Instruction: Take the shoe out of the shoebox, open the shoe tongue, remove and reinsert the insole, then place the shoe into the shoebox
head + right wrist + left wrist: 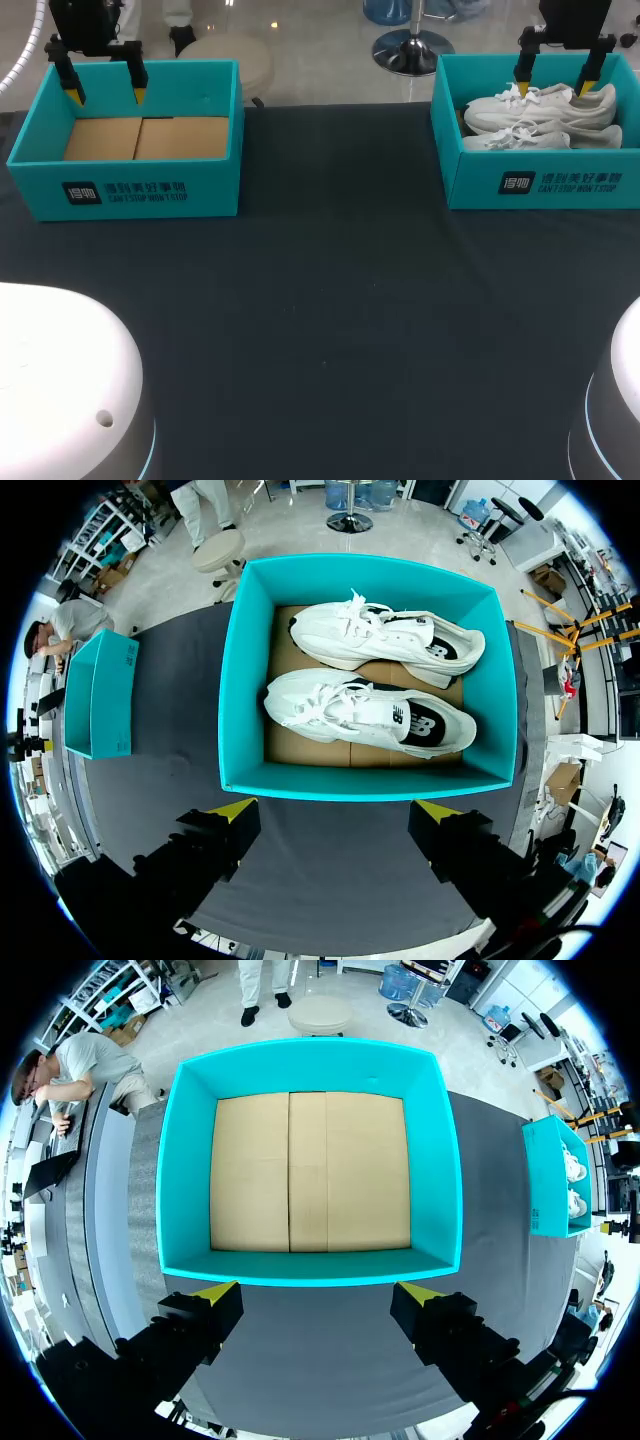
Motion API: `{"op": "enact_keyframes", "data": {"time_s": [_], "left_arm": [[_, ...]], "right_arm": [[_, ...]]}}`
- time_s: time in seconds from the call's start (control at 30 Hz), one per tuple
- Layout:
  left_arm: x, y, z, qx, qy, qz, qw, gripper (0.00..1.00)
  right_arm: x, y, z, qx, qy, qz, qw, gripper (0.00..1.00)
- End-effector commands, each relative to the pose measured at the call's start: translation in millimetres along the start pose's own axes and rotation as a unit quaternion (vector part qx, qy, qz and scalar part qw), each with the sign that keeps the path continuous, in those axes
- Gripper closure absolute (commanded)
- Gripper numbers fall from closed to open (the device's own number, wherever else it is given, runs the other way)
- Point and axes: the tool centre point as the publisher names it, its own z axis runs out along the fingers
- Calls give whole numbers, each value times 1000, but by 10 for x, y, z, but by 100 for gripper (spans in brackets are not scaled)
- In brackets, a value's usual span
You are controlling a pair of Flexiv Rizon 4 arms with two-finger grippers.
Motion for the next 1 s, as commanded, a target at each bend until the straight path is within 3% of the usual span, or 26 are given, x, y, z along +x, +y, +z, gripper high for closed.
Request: {"op": "enact_keyframes", "data": {"time_s": [0.03, 0.67, 0.83, 1.0], "left_arm": [[0, 0, 0, 0, 0, 0, 1000, 0], [0, 0, 0, 0, 0, 0, 1000, 0], [0, 0, 0, 0, 0, 0, 1000, 0], [0, 0, 0, 0, 0, 0, 1000, 0]], "right_arm": [[0, 0, 0, 0, 0, 0, 1000, 0], [0, 0, 0, 0, 0, 0, 1000, 0], [-350, 176, 8, -30, 14, -14, 999, 0], [-685, 226, 99, -14, -3, -24, 1000, 0]]}}
